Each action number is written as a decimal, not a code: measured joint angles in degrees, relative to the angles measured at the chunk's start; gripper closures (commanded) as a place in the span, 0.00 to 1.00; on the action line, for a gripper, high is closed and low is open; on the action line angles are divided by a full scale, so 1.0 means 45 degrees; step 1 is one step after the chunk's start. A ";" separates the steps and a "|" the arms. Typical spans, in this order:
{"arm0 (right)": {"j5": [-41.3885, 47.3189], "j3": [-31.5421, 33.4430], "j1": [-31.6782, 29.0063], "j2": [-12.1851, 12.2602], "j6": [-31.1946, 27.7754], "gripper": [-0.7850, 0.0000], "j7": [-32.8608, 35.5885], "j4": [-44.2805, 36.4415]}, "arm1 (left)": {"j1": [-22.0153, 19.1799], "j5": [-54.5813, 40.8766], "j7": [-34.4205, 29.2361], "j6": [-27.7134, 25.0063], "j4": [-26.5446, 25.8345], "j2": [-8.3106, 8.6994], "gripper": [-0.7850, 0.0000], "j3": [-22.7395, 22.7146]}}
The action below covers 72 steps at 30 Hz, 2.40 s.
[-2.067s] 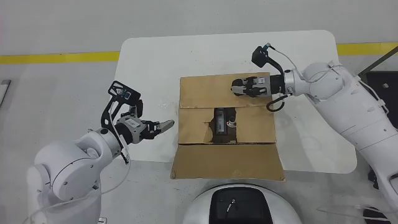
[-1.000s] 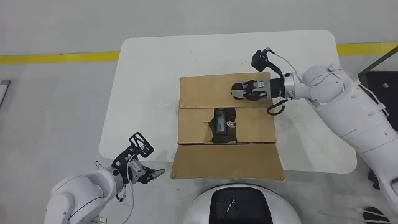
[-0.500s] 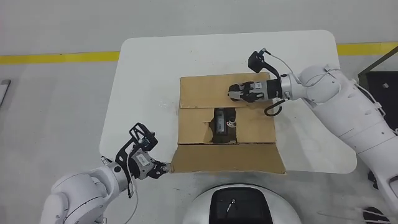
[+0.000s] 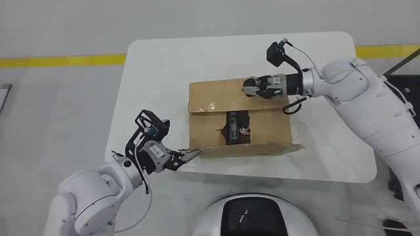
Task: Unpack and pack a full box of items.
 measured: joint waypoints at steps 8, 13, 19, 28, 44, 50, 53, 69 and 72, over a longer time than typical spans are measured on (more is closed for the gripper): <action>-0.0728 0.1004 -0.0977 0.0461 0.0763 1.00 0.0208 -0.1970 | -0.1411 0.2423 0.0178 0.1816 0.1211 -0.0144 0.00 0.2041; -0.1362 0.0642 -0.1435 0.0439 0.1393 1.00 -0.0024 -0.2422 | -0.1994 0.3128 0.0421 0.2294 0.2003 -0.0249 0.00 0.2914; -0.2104 0.0027 -0.1602 0.0231 0.1499 1.00 -0.1262 -0.2154 | -0.2557 0.3861 0.0346 0.2829 0.2740 -0.0353 0.00 0.3564; -0.1918 -0.0563 -0.1517 0.0021 0.1213 1.00 -0.1518 -0.1781 | -0.2664 0.3766 0.0195 0.2883 0.2786 -0.0383 0.00 0.3456; -0.0956 -0.1263 -0.1455 -0.0242 0.1393 1.00 -0.1101 -0.1275 | -0.2574 0.4012 0.0265 0.2795 0.3119 -0.0400 0.00 0.3330; -0.0870 -0.1410 -0.1290 -0.0338 0.1379 1.00 -0.1018 -0.1060 | -0.2537 0.3806 0.0491 0.2955 0.2593 -0.0388 0.00 0.2821; -0.0867 -0.1415 -0.1251 -0.0361 0.1351 1.00 -0.1005 -0.0991 | -0.2236 0.3564 0.0473 0.3056 0.2181 -0.0318 0.00 0.1993; -0.0763 -0.1461 -0.1039 -0.0480 0.1286 1.00 -0.0849 -0.0637 | -0.0259 0.3892 0.2274 0.1294 0.3686 -0.0136 0.00 0.0536; -0.0750 -0.1474 -0.1009 -0.0500 0.1308 1.00 -0.0802 -0.0597 | -0.0678 0.4302 0.2587 0.1160 0.4287 -0.0185 0.00 0.1125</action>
